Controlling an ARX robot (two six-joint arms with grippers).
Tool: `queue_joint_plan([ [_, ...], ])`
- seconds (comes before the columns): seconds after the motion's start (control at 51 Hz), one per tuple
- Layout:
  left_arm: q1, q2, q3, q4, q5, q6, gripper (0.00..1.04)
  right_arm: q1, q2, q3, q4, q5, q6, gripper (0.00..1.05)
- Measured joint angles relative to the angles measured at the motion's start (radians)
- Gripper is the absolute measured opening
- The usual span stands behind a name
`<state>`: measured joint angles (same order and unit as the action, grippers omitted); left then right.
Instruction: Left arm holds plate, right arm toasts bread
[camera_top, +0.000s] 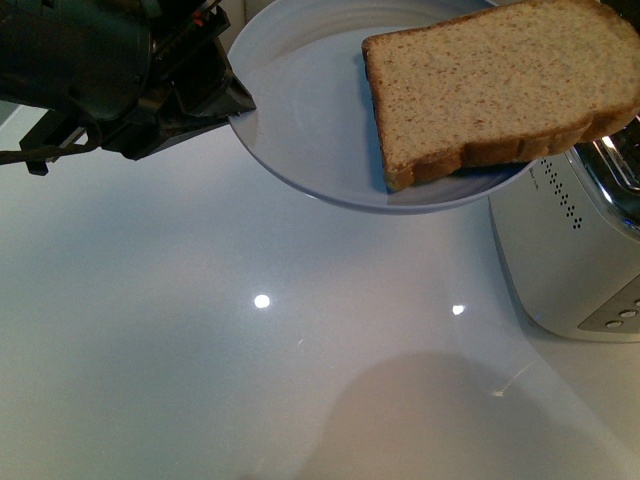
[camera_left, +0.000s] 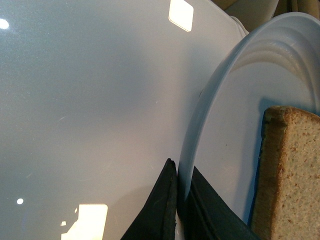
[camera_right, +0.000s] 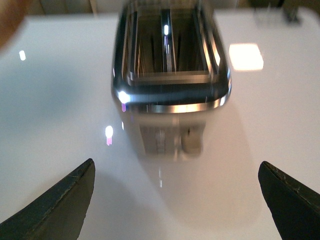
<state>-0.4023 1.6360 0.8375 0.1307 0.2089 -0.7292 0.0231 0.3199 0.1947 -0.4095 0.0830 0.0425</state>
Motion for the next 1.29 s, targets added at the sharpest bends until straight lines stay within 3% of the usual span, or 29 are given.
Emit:
queue_joint_plan([
  [0.235, 0.0, 0.0, 0.0, 0.0, -0.002, -0.001, 0.03, 0.028, 0.176, 0.09, 0.08, -0.041, 0.09, 0.96],
  [0.373, -0.001, 0.0, 0.0, 0.0, 0.0, -0.001, 0.03, 0.048, 0.309, 0.164, 0.15, -0.118, 0.188, 0.96],
  [0.627, -0.001, -0.001, 0.0, 0.0, -0.001, -0.002, 0.03, 0.113, 0.558, 0.268, 0.286, -0.315, 0.5, 0.96],
  [0.824, -0.001, -0.001, 0.0, 0.0, -0.001, -0.002, 0.03, 0.166, 0.706, 0.286, 0.414, -0.345, 0.681, 0.96],
  [1.294, -0.001, -0.001, 0.0, 0.0, -0.001, -0.002, 0.03, 0.207, 0.915, 0.335, 0.589, -0.363, 0.838, 0.96],
])
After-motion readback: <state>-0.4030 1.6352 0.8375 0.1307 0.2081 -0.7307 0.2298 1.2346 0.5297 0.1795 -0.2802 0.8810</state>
